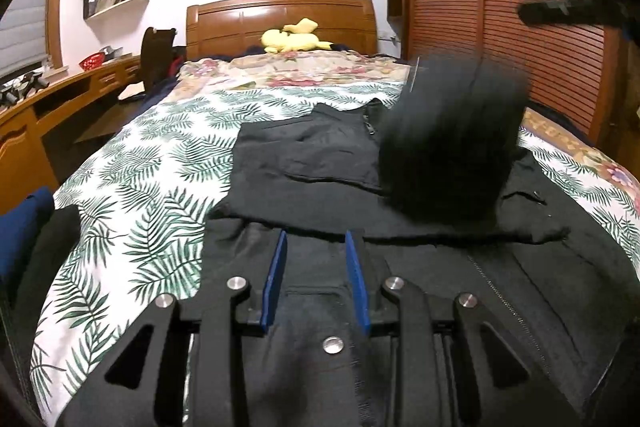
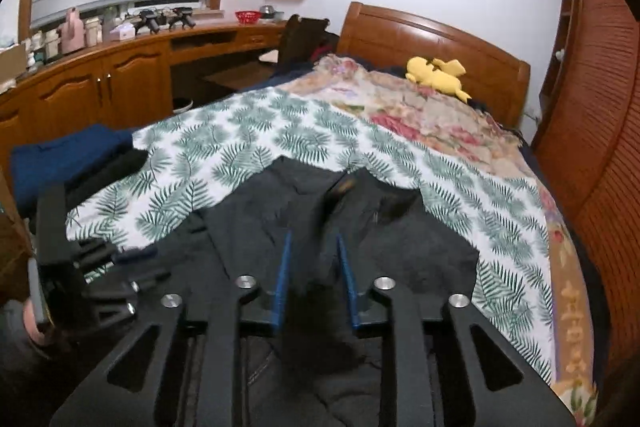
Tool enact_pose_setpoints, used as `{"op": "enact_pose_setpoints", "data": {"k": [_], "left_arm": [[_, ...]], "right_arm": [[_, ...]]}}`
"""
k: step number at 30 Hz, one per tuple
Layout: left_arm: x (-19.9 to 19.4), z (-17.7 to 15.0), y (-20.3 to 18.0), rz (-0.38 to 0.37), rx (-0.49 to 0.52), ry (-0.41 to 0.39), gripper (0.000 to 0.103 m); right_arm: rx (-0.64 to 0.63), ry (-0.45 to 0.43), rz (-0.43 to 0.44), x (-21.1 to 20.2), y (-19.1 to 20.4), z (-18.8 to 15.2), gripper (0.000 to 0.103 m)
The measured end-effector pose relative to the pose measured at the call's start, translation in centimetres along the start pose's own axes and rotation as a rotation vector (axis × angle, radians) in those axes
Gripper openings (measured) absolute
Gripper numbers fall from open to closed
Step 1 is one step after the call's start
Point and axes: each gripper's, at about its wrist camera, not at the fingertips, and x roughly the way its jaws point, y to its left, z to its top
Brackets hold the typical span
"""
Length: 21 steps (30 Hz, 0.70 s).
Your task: Fold large clothes
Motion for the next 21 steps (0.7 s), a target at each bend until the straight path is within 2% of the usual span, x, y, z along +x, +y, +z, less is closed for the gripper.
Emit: {"op": "enact_pose_setpoints", "data": {"k": [1, 2, 9, 16, 21], "left_arm": [[0.0, 0.0, 0.1, 0.001, -0.003, 0.001, 0.028], [0.1, 0.0, 0.2, 0.002, -0.004, 0.002, 0.028], [0.9, -0.1, -0.4, 0.006, 0.014, 0.014, 0.028], [1.7, -0.2, -1.5, -0.007, 0.034, 0.031, 0.028], [2.2, -0.2, -2.2, -0.017, 0.049, 0.043, 0.028]], "right_arm": [[0.014, 0.0, 0.004, 0.1, -0.3, -0.6, 0.046], [0.026, 0.003, 0.004, 0.1, -0.4, -0.9, 0.046], [0.141, 0.07, -0.023, 2.2, -2.7, -6.2, 0.047], [0.24, 0.176, -0.046, 6.1, -4.3, -13.4, 0.047], [0.272, 0.238, -0.053, 8.2, -4.9, -16.6, 0.047]]}}
